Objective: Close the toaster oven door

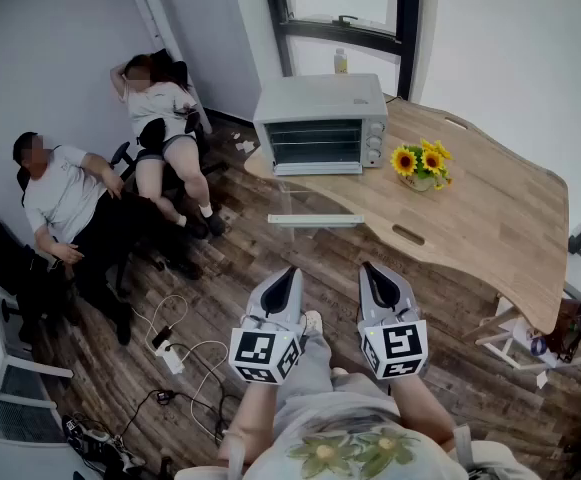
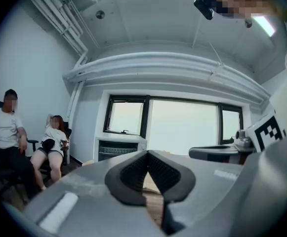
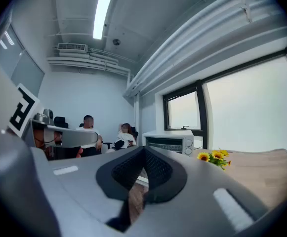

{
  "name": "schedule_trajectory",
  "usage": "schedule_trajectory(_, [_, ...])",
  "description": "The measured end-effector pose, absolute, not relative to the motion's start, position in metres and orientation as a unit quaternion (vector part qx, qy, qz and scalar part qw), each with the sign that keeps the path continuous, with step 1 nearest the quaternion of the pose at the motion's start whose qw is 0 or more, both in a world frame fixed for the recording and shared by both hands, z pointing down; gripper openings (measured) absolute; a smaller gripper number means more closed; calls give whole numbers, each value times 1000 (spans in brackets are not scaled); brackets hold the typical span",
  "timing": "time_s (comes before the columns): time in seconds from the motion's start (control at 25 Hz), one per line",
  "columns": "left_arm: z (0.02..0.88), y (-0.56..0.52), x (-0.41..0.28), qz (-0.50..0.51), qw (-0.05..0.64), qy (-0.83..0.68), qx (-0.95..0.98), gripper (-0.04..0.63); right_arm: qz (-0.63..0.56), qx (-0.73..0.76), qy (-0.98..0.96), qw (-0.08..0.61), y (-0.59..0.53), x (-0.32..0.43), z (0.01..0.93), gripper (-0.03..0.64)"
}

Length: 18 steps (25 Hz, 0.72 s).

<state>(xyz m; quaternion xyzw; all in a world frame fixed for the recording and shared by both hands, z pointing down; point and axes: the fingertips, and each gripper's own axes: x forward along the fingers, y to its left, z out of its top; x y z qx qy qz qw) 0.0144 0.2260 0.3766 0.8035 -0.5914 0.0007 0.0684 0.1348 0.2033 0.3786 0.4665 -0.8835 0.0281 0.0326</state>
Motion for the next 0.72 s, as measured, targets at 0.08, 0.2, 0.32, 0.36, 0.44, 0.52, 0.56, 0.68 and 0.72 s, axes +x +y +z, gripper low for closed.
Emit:
schedule_trajectory(0.08, [377,230,12,1,69,-591,804,3,29,467,-883,36,207,133,380,0])
schedule_trajectory(0.2, [376,230,7,-1,67,-596,800,3,32,469,-882,26,207,132,379,0])
schedule_trajectory(0.32, [380,223,2,1,64,-607,792,3,35,474,-880,13,200,136,379,2])
schedule_trajectory(0.36, [382,220,2,3,64,-608,791,20,35,477,-878,12,197,138,380,2])
schedule_trajectory(0.44, [384,216,0,4,67,-608,791,66,38,479,-877,12,192,139,382,12])
schedule_trajectory(0.52, [386,212,-1,5,70,-606,792,93,50,477,-878,10,187,140,384,93])
schedule_trajectory(0.56, [387,209,-2,6,73,-605,793,101,58,476,-877,8,184,140,386,110])
schedule_trajectory(0.68, [393,200,-6,9,86,-601,794,144,91,477,-874,-1,173,142,392,135])
schedule_trajectory(0.72, [397,197,-8,11,94,-600,794,153,101,477,-873,-3,168,143,395,138])
